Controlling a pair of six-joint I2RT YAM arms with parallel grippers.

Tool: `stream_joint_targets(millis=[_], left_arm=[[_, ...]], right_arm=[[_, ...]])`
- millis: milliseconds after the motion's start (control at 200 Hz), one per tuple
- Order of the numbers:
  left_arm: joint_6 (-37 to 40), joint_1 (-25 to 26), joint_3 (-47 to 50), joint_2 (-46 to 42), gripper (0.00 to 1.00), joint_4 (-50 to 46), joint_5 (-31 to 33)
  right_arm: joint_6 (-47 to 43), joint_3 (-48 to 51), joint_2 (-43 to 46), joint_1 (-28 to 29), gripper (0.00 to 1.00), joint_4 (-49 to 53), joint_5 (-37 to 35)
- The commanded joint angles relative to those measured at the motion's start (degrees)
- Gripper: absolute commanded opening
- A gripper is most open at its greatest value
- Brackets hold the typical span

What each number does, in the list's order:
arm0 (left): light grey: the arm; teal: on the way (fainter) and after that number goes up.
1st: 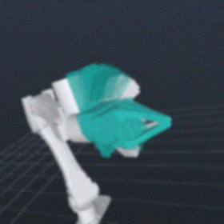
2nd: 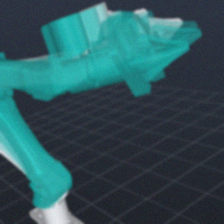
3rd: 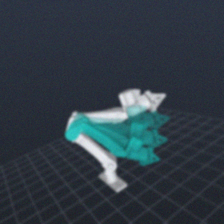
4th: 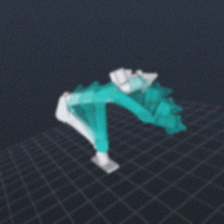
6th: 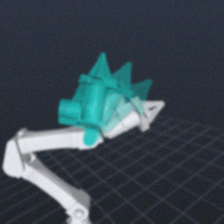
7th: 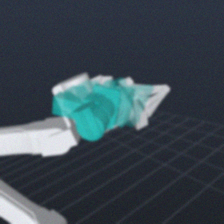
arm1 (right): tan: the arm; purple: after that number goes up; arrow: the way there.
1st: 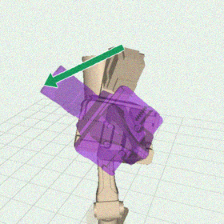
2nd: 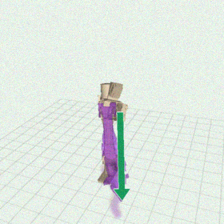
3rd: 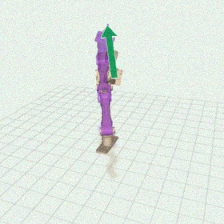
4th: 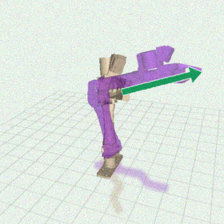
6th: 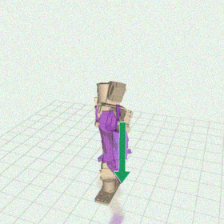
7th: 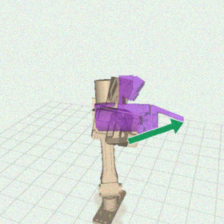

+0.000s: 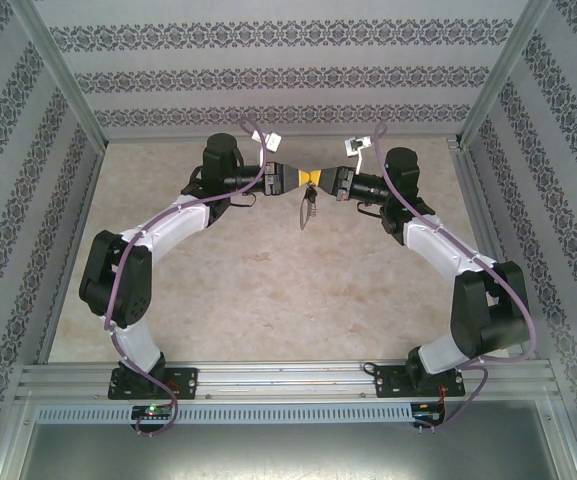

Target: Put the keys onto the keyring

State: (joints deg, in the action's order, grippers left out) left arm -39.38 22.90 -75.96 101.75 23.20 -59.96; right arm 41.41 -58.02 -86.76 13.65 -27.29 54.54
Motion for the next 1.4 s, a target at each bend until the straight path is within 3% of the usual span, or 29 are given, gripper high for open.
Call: stream_joint_targets(millis=[0, 585, 684, 769, 1114, 1394], left_arm=[[-0.52, 0.73, 0.29, 0.28, 0.32, 3.94, -1.62], [-0.61, 1.37, 0.09, 0.77, 0.03, 5.40, -2.00], [-1.24, 1.37, 0.74, 0.55, 0.00, 6.89, -0.94], [-1.97, 1.45, 1.40, 0.15, 0.00, 8.40, 0.06], [-6.81, 1.44, 4.41, -1.40, 0.00, 16.77, 3.77], [-11.42, 1.40, 5.63, -2.05, 0.00, 22.14, 6.77]], right_arm=[[0.46, -1.75, -0.47, 0.02, 0.00, -3.19, 1.20], [0.84, -2.08, -0.87, 0.05, 0.00, -3.33, 1.09], [1.22, -1.79, -0.40, -0.50, 0.28, -3.45, 0.68], [1.75, -0.60, 1.00, -1.90, 0.39, -3.87, -0.25], [0.89, 9.48, 8.25, -4.78, 0.47, -5.67, -3.97], [-8.29, 18.05, 14.90, 0.47, 0.52, -5.79, -12.96]])
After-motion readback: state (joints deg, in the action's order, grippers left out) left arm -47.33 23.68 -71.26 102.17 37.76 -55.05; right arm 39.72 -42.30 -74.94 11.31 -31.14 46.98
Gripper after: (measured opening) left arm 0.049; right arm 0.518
